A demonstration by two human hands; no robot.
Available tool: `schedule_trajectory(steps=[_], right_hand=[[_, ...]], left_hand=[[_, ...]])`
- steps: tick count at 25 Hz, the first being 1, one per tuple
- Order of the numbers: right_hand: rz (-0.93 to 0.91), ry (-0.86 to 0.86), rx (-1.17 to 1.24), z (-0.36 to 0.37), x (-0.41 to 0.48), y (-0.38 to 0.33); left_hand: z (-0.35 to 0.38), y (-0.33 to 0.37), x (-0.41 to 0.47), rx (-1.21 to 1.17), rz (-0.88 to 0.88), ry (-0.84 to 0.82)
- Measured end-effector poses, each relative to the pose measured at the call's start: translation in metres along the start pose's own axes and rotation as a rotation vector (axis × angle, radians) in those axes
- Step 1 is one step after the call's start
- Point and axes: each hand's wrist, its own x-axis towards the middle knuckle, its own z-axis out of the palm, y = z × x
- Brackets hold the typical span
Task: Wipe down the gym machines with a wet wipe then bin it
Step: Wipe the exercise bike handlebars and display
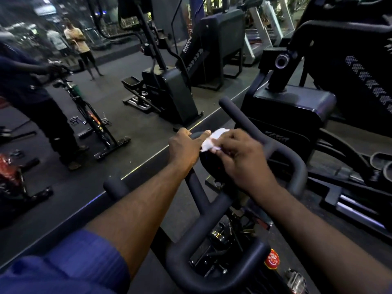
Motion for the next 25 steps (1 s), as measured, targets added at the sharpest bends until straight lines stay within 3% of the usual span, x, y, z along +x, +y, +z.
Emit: schedule_trajectory(steps=[2,5,8,11,15,18,21,25], right_hand=[[-0.069,-0.051,-0.054,0.003,-0.008,-0.001],[-0.006,0.004,-0.076,0.002,-0.004,0.005],[-0.157,-0.091,-0.068,0.006,-0.002,0.006],[0.026,0.078,0.010,0.002,0.016,0.015],[-0.079,0.002,0.033,0.004,0.014,0.013],[0.112,0.045,0.119,-0.007,0.027,0.017],[0.154,-0.037,0.153,-0.012,0.030,0.023],[0.414,-0.017,0.272,-0.017,-0.004,0.045]], left_hand=[[0.000,0.000,-0.001,0.013,0.001,-0.007],[0.000,-0.001,0.001,0.016,-0.003,0.019],[0.000,-0.001,0.004,0.033,-0.021,-0.019],[0.000,-0.002,0.003,0.035,-0.021,-0.004],[-0.002,-0.001,0.004,0.062,-0.002,-0.037],[-0.003,0.000,0.001,0.048,-0.006,-0.012],[-0.001,0.000,0.002,0.033,0.017,-0.020],[0.001,-0.004,0.004,0.013,0.002,0.001]])
